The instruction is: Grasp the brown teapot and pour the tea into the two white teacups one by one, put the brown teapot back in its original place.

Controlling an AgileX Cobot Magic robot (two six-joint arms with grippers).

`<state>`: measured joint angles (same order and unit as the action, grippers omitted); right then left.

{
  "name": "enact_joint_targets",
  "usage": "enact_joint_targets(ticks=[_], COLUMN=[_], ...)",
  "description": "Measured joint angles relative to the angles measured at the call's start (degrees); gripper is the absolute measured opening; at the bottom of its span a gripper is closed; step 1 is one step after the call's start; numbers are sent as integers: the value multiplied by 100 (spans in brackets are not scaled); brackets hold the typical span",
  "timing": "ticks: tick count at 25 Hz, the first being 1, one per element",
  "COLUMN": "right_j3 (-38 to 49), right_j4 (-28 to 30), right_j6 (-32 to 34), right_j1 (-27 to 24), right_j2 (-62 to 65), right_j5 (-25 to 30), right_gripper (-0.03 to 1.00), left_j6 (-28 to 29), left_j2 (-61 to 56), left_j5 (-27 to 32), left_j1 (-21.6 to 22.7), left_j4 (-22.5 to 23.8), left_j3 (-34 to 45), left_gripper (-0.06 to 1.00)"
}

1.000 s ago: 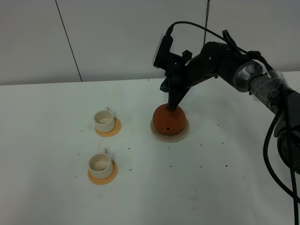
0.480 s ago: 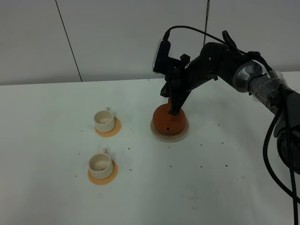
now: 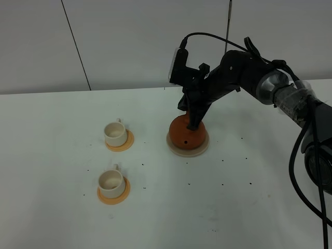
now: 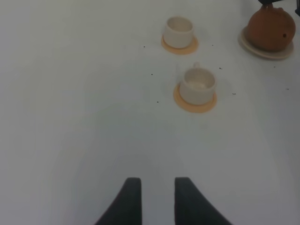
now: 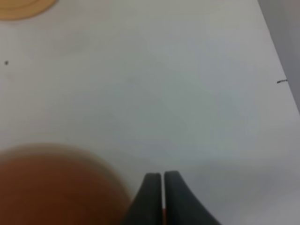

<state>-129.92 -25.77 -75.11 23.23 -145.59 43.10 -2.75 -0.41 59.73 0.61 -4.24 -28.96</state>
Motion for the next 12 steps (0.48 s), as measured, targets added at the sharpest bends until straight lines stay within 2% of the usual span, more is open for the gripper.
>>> enact_joint_targets(ticks=[7,12], right_j3=[-5,-177], right_j4=[261,335], right_j6=[132,326], right_j1=[0,0], right_j2=[0,-4], right_j5=[33,311], right_gripper=[-1,-1], left_j6=[0,0], left_j2=[0,0], left_j5=[0,0], left_j1=[0,0], left_j4=[0,0], left_j3=[0,0], left_gripper=[24,24])
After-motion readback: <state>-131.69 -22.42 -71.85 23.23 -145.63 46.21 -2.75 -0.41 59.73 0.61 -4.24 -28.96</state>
